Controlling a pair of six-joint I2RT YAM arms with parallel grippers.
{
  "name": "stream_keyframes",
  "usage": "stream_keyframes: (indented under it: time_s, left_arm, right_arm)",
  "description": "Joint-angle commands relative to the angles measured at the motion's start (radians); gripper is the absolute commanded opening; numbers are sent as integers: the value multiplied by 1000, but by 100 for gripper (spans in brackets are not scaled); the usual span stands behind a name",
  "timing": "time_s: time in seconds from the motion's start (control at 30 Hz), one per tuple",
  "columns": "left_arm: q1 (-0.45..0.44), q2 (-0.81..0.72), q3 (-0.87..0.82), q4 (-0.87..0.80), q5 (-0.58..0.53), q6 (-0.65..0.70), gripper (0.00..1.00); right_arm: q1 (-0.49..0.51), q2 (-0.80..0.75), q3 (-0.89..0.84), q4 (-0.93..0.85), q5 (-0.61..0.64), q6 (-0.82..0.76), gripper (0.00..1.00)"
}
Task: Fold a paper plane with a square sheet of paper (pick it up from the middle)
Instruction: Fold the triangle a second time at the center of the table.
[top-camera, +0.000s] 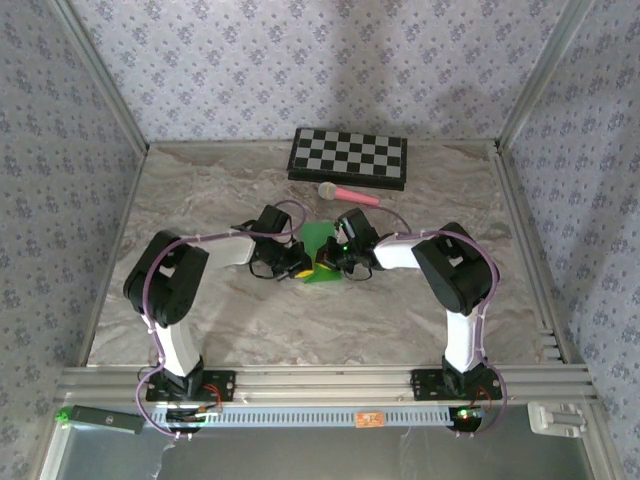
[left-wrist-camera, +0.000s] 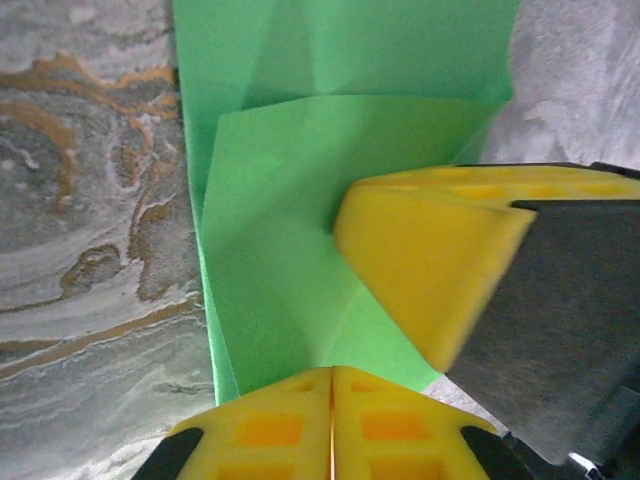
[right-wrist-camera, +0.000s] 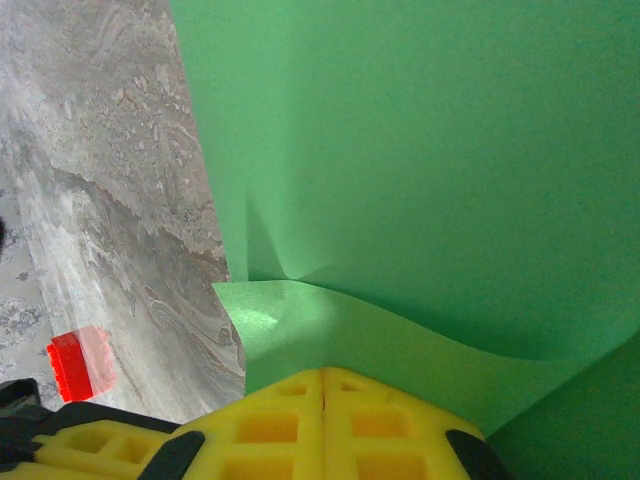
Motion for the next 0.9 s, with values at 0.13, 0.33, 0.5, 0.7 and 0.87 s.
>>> stream_keyframes:
  time_s: [0.13,0.33,0.5,0.7,0.87]
  left_arm:
    - [-21,30,28,-83,2,59,8]
    - [-26,42,1,-115,-20,82,7]
    - [-31,40,-29,-124,-26,85,7]
    - [-46,7,-100,-162,-22,89,7]
    - [-46,-58,-102,-180,-16,87,7]
  right_arm:
    - [-8,78,-31,-121,104,3,0]
    - [-8,81,-30,-129,108,4,0]
    - [-12,87,-29,-139,111,4,0]
    - [-18,92,-27,-140,109,4,0]
    - [-18,90,-25,-141,106,3,0]
